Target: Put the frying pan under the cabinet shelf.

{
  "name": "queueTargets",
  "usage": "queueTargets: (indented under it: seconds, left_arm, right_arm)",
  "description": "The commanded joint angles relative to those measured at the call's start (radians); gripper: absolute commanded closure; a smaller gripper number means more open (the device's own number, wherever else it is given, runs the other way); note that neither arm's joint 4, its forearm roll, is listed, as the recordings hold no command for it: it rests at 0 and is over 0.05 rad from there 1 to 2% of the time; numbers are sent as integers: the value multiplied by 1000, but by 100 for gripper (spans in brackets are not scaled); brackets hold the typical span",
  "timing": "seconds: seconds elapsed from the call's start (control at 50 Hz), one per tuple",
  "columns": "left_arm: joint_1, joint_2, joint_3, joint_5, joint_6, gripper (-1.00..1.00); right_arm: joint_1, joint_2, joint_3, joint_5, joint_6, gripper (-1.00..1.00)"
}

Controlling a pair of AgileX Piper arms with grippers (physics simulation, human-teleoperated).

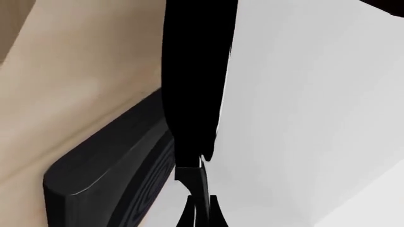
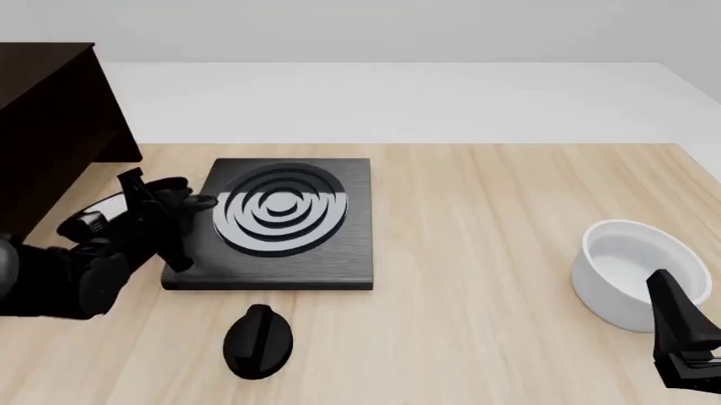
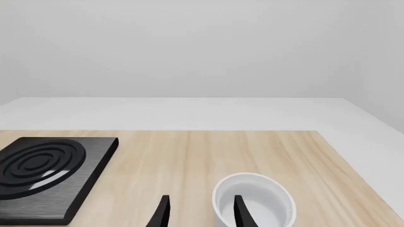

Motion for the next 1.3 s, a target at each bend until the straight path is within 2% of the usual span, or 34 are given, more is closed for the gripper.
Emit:
queueTargets:
  seconds: [0.02, 0.96, 1.3]
  left_arm:
    - [37, 60, -19, -27, -8, 100]
    - [233, 177, -32, -83, -12, 100]
    - [301, 236, -53, -82, 9, 100]
  right_arm:
    - [0, 0, 0, 0, 0, -100]
    - [0, 0, 0, 0, 0, -100]
    - [0, 0, 0, 0, 0, -100]
